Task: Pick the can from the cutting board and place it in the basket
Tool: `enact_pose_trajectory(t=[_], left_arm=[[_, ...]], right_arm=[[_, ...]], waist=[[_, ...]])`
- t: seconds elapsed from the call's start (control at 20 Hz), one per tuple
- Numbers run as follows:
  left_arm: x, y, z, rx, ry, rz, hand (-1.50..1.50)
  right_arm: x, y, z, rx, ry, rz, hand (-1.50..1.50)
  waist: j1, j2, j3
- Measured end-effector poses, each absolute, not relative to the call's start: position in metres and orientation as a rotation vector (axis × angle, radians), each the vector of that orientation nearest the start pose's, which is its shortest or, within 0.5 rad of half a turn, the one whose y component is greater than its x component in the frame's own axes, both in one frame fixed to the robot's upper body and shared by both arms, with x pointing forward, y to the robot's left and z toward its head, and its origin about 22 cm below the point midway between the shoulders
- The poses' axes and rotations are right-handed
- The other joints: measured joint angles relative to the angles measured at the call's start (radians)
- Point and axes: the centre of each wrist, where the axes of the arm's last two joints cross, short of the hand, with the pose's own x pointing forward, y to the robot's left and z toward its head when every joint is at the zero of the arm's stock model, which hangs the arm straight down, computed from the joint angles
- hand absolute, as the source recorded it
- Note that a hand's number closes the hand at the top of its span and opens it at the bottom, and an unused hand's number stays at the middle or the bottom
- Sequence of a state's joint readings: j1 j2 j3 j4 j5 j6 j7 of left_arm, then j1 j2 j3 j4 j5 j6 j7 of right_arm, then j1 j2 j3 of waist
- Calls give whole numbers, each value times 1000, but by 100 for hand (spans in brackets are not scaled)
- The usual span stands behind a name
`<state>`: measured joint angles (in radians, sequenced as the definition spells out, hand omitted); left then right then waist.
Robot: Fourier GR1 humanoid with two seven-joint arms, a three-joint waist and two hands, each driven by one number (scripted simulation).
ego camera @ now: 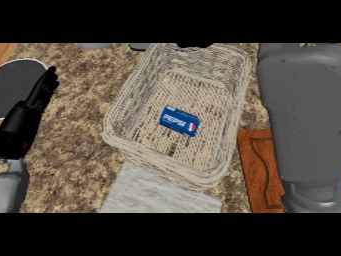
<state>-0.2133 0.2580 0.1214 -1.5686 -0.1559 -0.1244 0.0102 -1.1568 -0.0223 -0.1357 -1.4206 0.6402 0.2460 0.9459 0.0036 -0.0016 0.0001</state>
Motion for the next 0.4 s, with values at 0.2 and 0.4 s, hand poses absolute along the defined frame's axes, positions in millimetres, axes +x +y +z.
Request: enact_pose_trajectory(t=[0.2,0.4], left_arm=[[288,294,71,297,-1718,-371,0],[284,296,67,306,-1713,-365,0]], right_arm=[[360,-137,324,-620,-1528,264,-150],[354,-183,319,-654,-1530,79,-150]], waist=[[-5,1,0],[-12,-1,0]])
